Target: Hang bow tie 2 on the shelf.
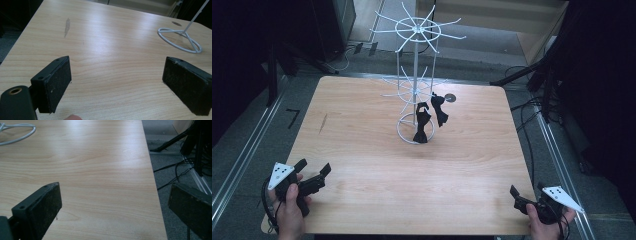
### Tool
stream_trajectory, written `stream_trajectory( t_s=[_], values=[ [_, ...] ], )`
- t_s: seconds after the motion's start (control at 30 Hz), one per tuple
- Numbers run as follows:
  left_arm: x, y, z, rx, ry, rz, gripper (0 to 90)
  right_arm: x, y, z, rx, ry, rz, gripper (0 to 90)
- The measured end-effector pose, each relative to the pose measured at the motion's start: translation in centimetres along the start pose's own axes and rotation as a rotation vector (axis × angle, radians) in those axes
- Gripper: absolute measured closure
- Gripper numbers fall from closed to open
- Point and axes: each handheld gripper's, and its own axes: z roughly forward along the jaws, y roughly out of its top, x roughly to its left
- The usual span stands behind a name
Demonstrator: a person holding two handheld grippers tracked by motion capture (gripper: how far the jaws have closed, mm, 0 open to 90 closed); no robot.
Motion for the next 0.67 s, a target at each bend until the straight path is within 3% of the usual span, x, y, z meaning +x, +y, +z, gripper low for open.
stream_trajectory(
  t_s=[0.43, 0.67],
  values=[
    [0.01, 0.0, -0.01, 0.0, 0.0, 0.0, 9.3, -0.7, -0.8, 0.28, -0.004, -0.003, 0.056, 0.0],
    [-0.01, 0.0, 0.01, 0.0, 0.0, 0.001, 9.3, -0.73, -0.85, 0.29, -0.008, 0.0, 0.059, 0.0]
  ],
)
